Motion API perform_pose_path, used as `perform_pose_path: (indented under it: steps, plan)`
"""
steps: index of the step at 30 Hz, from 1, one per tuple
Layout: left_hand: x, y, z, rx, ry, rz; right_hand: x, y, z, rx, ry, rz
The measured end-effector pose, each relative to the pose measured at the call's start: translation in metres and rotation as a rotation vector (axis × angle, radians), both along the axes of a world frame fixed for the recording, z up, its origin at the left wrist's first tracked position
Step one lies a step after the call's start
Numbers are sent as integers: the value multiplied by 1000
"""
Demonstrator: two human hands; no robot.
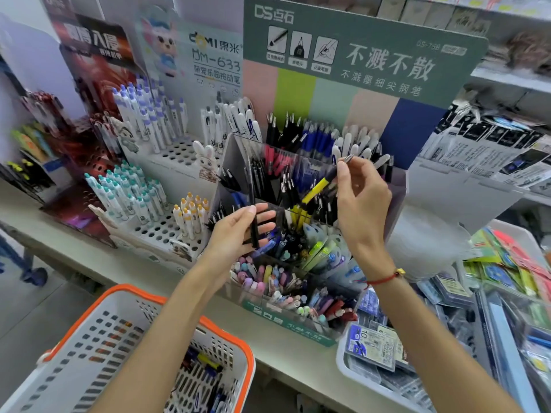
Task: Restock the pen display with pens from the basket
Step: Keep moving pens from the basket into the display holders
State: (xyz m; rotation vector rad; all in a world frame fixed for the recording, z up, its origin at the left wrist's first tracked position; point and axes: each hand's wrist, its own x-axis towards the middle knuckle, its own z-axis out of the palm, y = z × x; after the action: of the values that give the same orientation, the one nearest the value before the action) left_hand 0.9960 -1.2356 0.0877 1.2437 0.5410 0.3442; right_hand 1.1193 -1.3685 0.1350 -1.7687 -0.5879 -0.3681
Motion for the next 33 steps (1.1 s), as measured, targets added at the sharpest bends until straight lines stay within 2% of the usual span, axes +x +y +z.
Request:
perform_pose_path:
  steps: [6, 12, 13, 15, 20, 22, 24, 26, 30, 33]
  plan:
    - [-9, 7, -11, -9, 6, -2, 10, 17, -26, -389, -354, 18]
    - [-17, 17, -12, -12, -16, 22, 23, 28, -41, -751, -499, 20]
    - [-17, 17, -12, 4, -19, 21, 22, 29, -39, -747, -507, 12]
    - [-16, 16, -12, 93, -6, 1, 8, 33, -29, -614, -433, 51]
    - [4, 12, -5, 311, -11, -69, -12, 51, -3, -292, 147, 415]
    - [9, 16, -6, 464, 7, -61, -8, 53, 3, -156, 182, 417]
    - [11, 25, -12, 797, 169, -22, 0, 54, 5, -109, 16, 286]
    - [13, 33, -19, 1063, 344, 11, 6, 60, 3, -199, -165, 189]
    - [18, 40, -28, 1207, 473, -73, 13, 79, -15, -606, -489, 113]
    - [14, 45, -29, 1254, 465, -83, 14, 83, -12, -489, -568, 109]
